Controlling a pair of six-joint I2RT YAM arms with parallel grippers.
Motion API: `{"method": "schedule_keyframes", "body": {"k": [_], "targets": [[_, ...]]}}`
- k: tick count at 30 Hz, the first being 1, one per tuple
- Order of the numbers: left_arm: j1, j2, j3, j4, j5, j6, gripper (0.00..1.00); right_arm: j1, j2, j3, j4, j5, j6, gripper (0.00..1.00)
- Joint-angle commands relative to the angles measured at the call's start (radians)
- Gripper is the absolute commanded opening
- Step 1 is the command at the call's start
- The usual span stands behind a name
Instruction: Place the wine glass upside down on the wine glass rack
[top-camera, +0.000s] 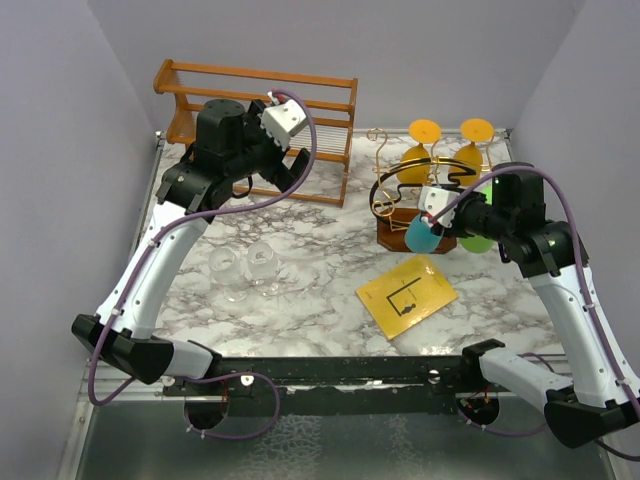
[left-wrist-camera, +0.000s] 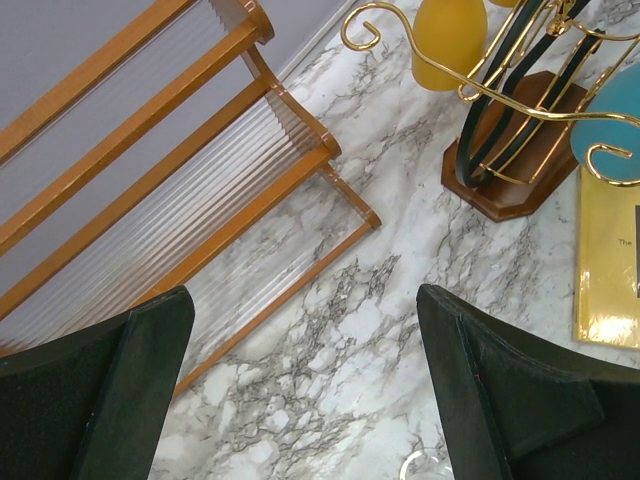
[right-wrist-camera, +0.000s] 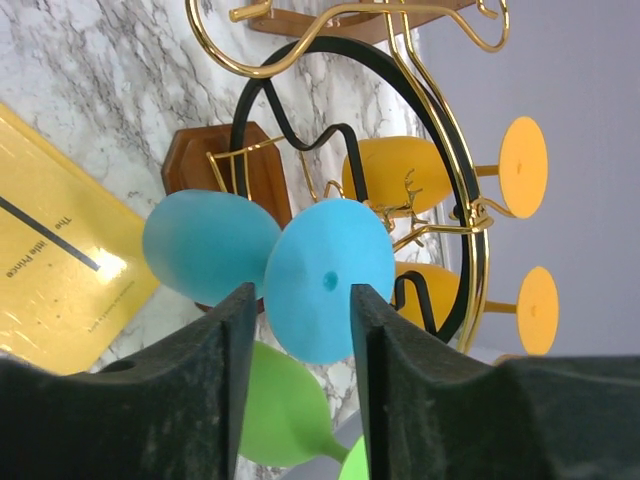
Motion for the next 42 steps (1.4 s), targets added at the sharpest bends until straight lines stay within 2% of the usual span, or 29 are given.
{"method": "schedule_keyframes", "body": {"k": [1, 4, 10, 14, 20, 30, 37, 42], "targets": [[0.004, -0.036, -0.007, -0.005, 0.017, 0.017, 0.97, 0.008, -0.017, -0.008, -0.028, -0.071, 0.022, 0.47], [0.005, -0.042, -0.022, -0.001, 0.013, 0.023, 0.97, 0.008, -0.020, -0.007, -0.040, -0.115, 0.032, 0.56], [0.006, -0.063, -0.029, -0.097, 0.059, 0.121, 0.96, 0.008, -0.031, 0.037, -0.072, -0.265, 0.062, 0.76], [0.007, -0.082, -0.026, -0.230, 0.084, 0.232, 0.96, 0.008, -0.035, 0.069, -0.067, -0.368, 0.093, 0.84], [0.007, -0.141, -0.102, -0.455, 0.087, 0.418, 0.96, 0.008, -0.025, 0.083, -0.023, -0.465, 0.144, 0.87], [0.005, -0.152, -0.289, -0.498, -0.063, 0.457, 0.93, 0.008, 0.001, 0.091, -0.008, -0.468, 0.152, 0.87], [0.005, -0.062, -0.294, -0.518, -0.151, 0.415, 0.71, 0.008, -0.006, 0.084, -0.009, -0.451, 0.152, 0.87], [0.005, -0.015, -0.306, -0.503, -0.181, 0.403, 0.60, 0.009, -0.013, 0.070, -0.005, -0.445, 0.149, 0.87]]}}
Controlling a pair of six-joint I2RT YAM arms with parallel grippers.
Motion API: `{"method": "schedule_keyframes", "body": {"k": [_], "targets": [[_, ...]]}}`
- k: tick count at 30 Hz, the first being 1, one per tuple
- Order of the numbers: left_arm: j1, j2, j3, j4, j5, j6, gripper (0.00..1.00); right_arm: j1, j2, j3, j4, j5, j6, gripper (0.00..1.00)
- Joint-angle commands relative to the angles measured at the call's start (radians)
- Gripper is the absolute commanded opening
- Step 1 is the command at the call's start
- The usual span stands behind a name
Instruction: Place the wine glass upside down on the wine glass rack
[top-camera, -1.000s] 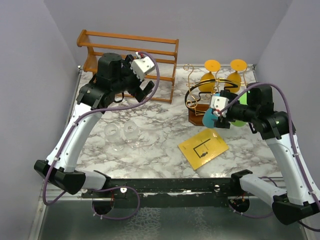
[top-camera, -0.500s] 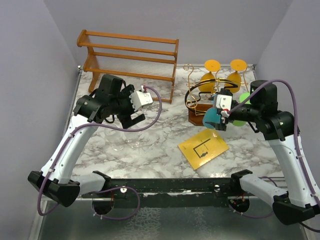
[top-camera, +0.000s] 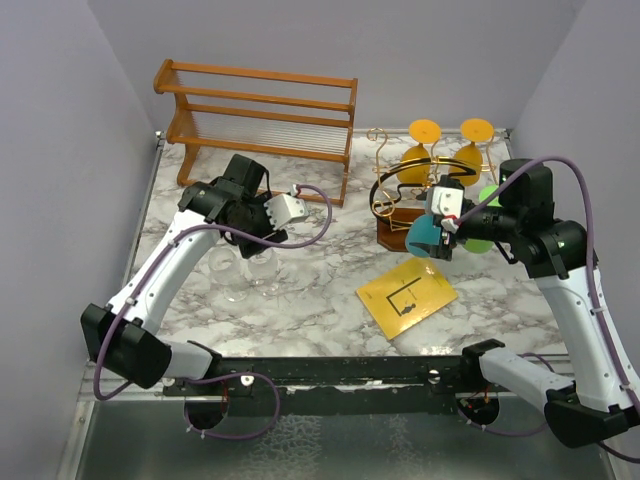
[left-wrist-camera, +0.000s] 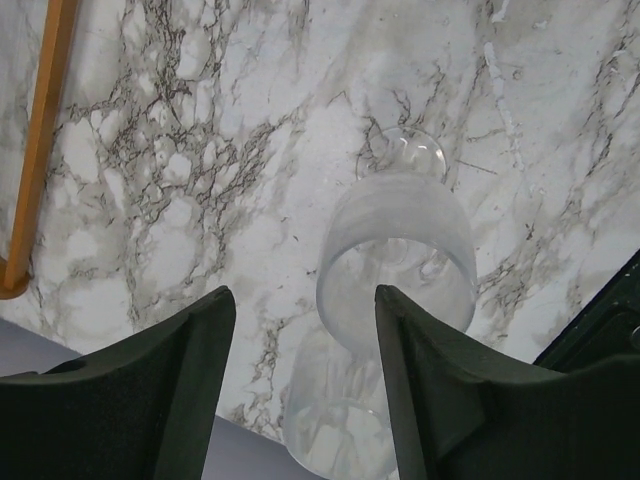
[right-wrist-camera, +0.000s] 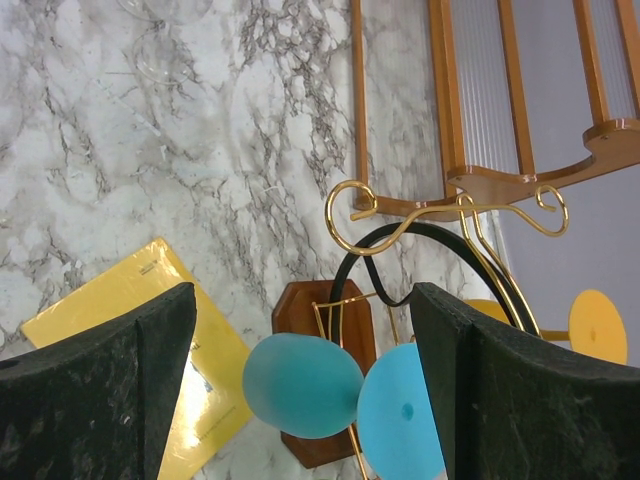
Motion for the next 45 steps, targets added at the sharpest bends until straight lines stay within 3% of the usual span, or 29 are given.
{"method": "schedule_keyframes", "body": {"k": [1, 15, 19, 26, 31, 38, 45], "targets": [[0.002, 0.033, -0.010, -0.006, -0.051, -0.018, 0.57, 0.004, -0.017, 0.003, 0.033, -0.007, 0.012, 0.87], [0.000, 0.118, 0.002, -0.024, -0.010, -0.011, 0.17, 0.004, -0.036, -0.032, 0.053, 0.024, 0.011, 0.87], [-0.001, 0.133, 0.065, -0.070, 0.031, -0.003, 0.00, 0.004, -0.035, -0.023, 0.112, 0.077, 0.091, 0.87], [-0.001, 0.109, 0.260, -0.116, 0.148, 0.017, 0.00, 0.004, 0.011, 0.011, 0.246, 0.279, 0.325, 0.88], [-0.002, 0.070, 0.397, -0.063, 0.209, -0.036, 0.00, 0.004, 0.067, 0.085, 0.285, 0.353, 0.486, 0.88], [-0.003, -0.056, 0.423, 0.257, 0.212, -0.218, 0.00, 0.003, 0.131, 0.176, 0.364, 0.274, 0.647, 0.88], [-0.002, -0.018, 0.476, 0.444, 0.194, -0.470, 0.00, 0.003, 0.210, 0.224, 0.463, 0.129, 0.810, 0.86]]}}
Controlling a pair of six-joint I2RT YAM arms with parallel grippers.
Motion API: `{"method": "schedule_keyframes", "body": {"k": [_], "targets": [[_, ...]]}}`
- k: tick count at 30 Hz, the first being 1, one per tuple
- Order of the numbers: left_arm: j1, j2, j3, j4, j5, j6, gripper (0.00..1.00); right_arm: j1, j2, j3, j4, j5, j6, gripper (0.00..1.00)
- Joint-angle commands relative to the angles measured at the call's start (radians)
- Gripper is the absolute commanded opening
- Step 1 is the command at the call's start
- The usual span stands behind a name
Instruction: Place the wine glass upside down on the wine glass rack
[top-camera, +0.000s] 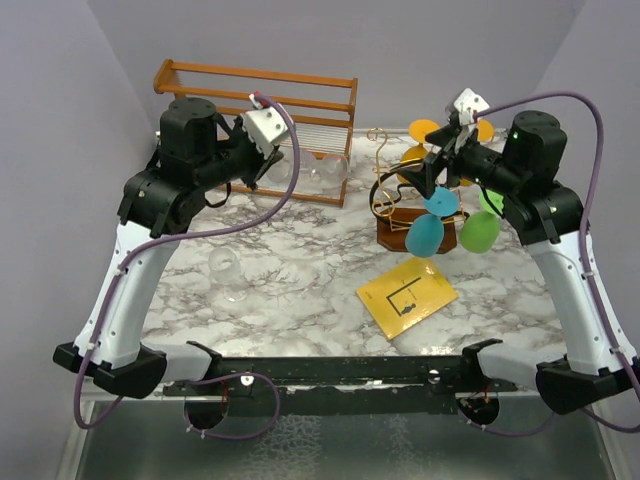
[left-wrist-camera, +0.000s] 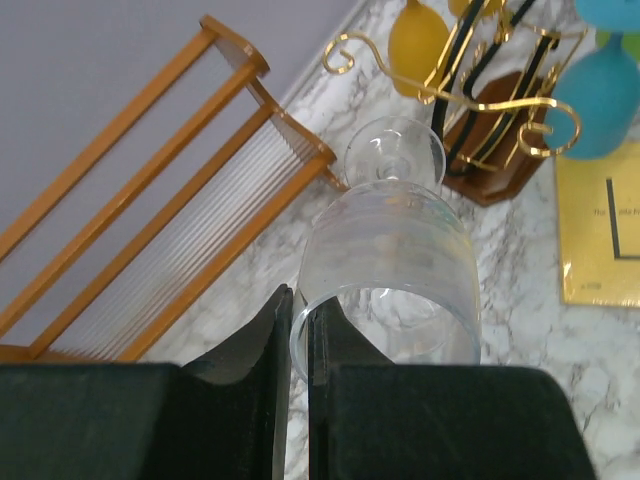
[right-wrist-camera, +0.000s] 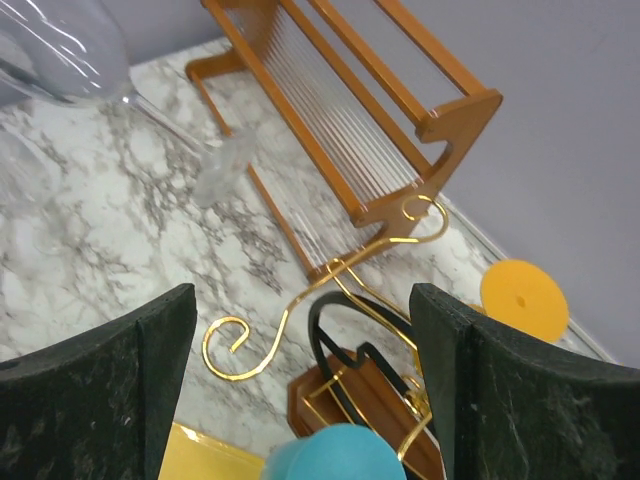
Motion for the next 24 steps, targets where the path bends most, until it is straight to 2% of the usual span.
{"method": "schedule_keyframes", "body": {"k": [1, 7, 14, 17, 24], "targets": [[-0.002, 0.032, 0.035, 0.222, 0.021, -0.219, 0.00, 0.003, 0.065, 0.052, 0.111, -0.136, 0.175, 0.86], [-0.002, 0.065, 0.038, 0.325, 0.072, -0.374, 0.00, 0.004, 0.148, 0.074, 0.209, -0.174, 0.355, 0.83], [-0.002, 0.082, 0.017, 0.386, 0.122, -0.441, 0.00, 0.004, 0.217, 0.057, 0.257, -0.061, 0.514, 0.72], [-0.003, 0.084, 0.010, 0.397, 0.133, -0.449, 0.00, 0.004, 0.225, 0.021, 0.282, -0.030, 0.552, 0.64], [-0.002, 0.091, -0.004, 0.412, 0.157, -0.467, 0.00, 0.004, 0.255, 0.006, 0.303, -0.098, 0.602, 0.40]]}}
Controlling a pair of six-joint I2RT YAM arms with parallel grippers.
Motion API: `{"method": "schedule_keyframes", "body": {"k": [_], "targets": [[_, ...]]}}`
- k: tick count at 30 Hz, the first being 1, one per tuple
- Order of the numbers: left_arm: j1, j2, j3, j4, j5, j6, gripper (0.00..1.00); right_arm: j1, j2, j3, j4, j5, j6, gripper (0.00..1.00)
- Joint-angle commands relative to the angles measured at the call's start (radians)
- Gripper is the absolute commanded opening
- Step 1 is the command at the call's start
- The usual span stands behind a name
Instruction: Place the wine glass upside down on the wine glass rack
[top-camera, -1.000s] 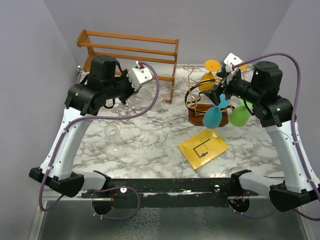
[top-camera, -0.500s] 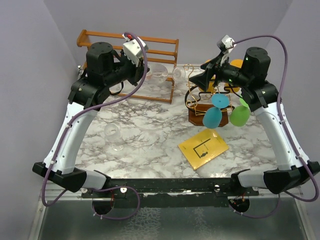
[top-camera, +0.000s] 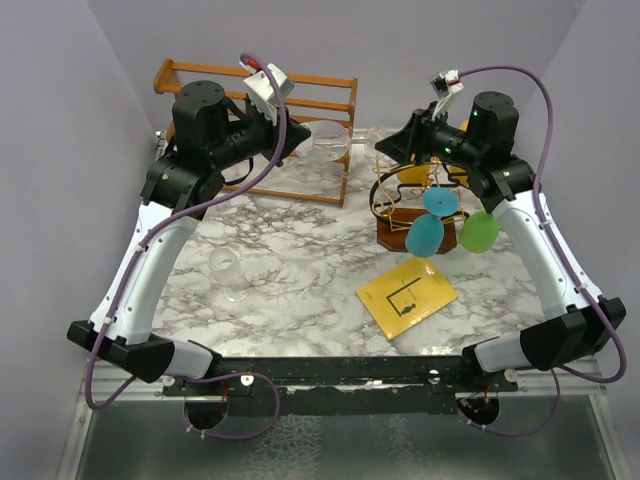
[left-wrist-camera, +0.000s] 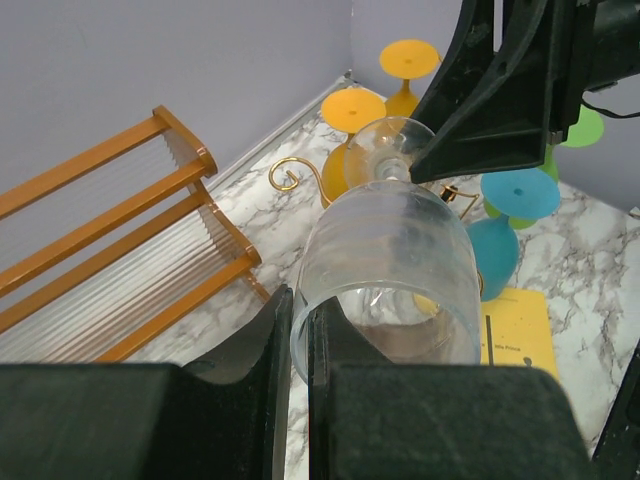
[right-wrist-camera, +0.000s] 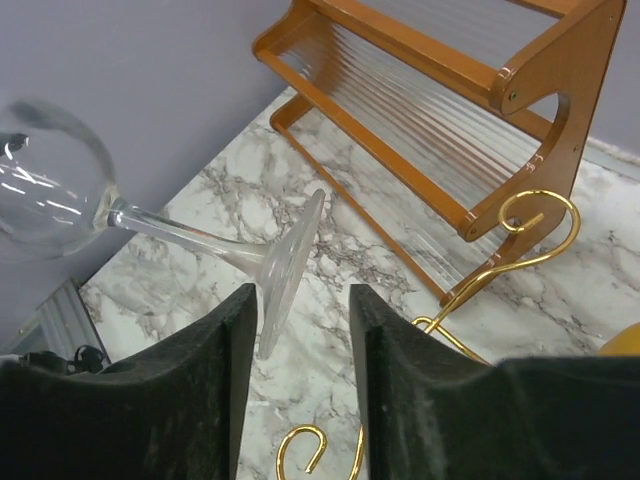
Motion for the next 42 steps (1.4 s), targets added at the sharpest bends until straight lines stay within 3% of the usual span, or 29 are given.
{"method": "schedule_keyframes", "body": {"k": [1, 6, 11, 15, 22, 29, 42], "targets": [[-0.001, 0.002, -0.004, 0.074, 0.045, -0.033, 0.00, 0.004, 0.017, -0.010, 0.059, -0.022, 0.058, 0.37], [-0.001, -0.003, -0.017, 0.080, 0.045, -0.037, 0.00, 0.004, 0.020, -0.026, 0.077, -0.025, 0.069, 0.22], [-0.002, -0.007, -0.031, 0.089, 0.057, -0.047, 0.00, 0.004, 0.023, -0.038, 0.088, -0.027, 0.076, 0.15], [-0.001, -0.014, -0.044, 0.089, 0.051, -0.039, 0.00, 0.004, 0.018, -0.043, 0.092, -0.005, 0.067, 0.02], [0.001, -0.042, -0.069, 0.073, 0.055, -0.014, 0.23, 0.003, -0.006, -0.037, 0.094, 0.064, 0.024, 0.01], [0.011, -0.077, -0.091, 0.038, 0.040, 0.012, 0.56, -0.005, -0.020, -0.029, 0.090, 0.135, -0.055, 0.01], [0.015, -0.112, -0.069, -0.044, -0.197, 0.150, 0.81, 0.066, 0.033, 0.125, -0.070, 0.318, -0.563, 0.01]]}}
